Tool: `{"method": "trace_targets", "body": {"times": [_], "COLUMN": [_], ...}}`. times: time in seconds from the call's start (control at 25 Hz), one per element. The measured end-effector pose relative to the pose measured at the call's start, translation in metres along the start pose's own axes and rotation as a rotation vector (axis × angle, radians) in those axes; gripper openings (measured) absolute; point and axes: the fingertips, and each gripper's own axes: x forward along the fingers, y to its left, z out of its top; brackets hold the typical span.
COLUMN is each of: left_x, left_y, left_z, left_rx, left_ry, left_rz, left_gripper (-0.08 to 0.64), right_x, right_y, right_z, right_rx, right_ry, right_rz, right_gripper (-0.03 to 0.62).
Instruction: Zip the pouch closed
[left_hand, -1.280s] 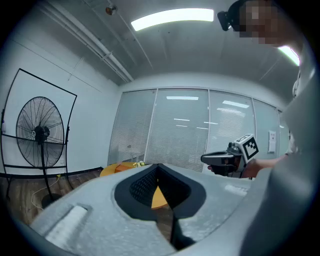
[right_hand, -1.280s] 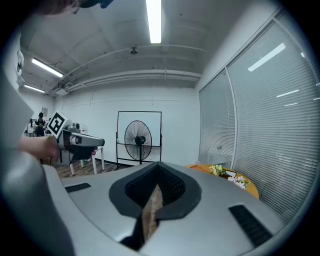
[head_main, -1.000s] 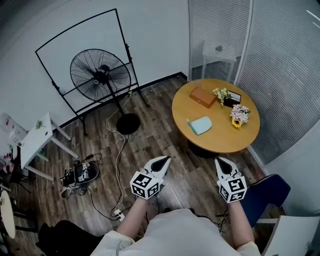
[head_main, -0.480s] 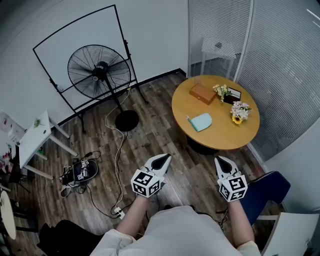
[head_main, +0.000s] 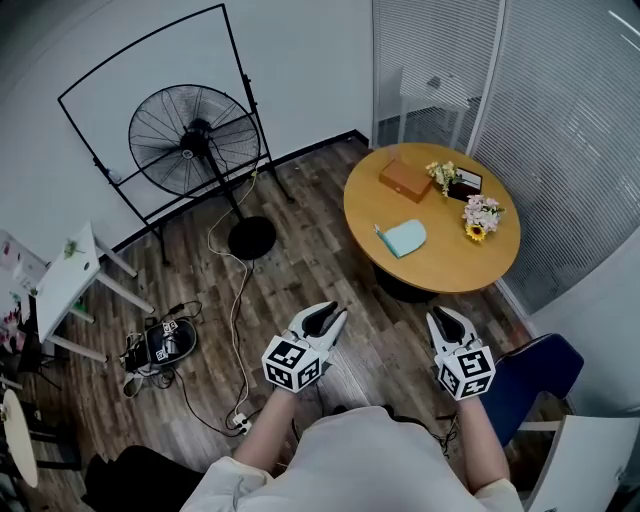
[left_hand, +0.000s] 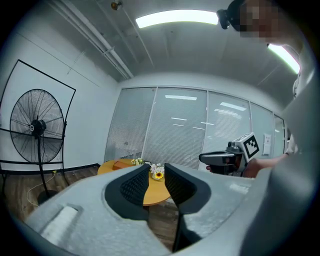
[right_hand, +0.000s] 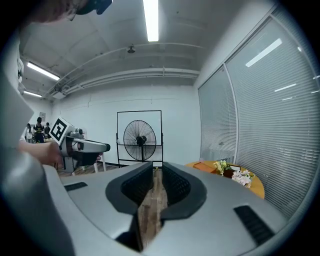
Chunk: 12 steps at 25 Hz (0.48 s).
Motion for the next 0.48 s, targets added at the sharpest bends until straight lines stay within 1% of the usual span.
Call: {"method": "trace_targets", "body": {"times": [0.32, 0.48], "left_x": [-0.015, -0.022], "left_y": [0.024, 0.032], "left_z": [-0.012, -0.014], "left_rx": [-0.008, 0.000], "left_ry": [0.021, 0.036], "left_rz": [-0.006, -0.023], "left_gripper": [0.098, 0.098], "right_x": [0.015, 0.019], "right_y": [0.022, 0.033], "right_z": [-0.006, -0.008], "right_rx": [0.000, 0.000], "right_ry": [0.009, 0.017], "right_rz": [-0.018, -0.034], "right_gripper": [0.060, 0.060]}}
